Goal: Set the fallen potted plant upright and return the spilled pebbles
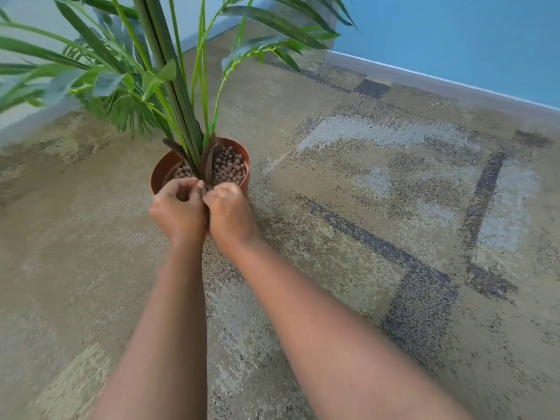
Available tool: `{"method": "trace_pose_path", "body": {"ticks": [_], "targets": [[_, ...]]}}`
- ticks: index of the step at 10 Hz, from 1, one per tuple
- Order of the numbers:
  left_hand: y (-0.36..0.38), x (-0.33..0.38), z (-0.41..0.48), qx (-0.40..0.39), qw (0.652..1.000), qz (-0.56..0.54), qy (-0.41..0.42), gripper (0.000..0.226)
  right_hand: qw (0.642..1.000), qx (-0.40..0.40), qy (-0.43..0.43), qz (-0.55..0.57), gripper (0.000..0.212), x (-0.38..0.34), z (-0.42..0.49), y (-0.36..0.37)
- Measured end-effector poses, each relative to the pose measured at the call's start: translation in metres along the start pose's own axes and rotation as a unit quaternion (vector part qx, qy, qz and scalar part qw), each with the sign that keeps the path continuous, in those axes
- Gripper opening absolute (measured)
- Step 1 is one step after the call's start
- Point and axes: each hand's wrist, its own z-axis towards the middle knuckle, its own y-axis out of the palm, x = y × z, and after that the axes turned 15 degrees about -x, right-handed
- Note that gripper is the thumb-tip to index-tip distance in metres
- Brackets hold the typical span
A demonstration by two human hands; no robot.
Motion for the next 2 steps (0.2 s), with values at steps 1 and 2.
{"method": "trace_pose_path", "body": {"ticks": [1,2], "targets": [[0.006,0.008,-0.018,0.016,0.999,0.006,0.035,0.006,0.999,-0.015,-0.006,0.052,0.023,0.013,-0.014,0.004],[0.02,0.015,-0.029,0.015,0.994,0.021,0.106,0.008,0.982,-0.007,0.065,0.178,0.029,0.024,-0.019,-0.01]]}}
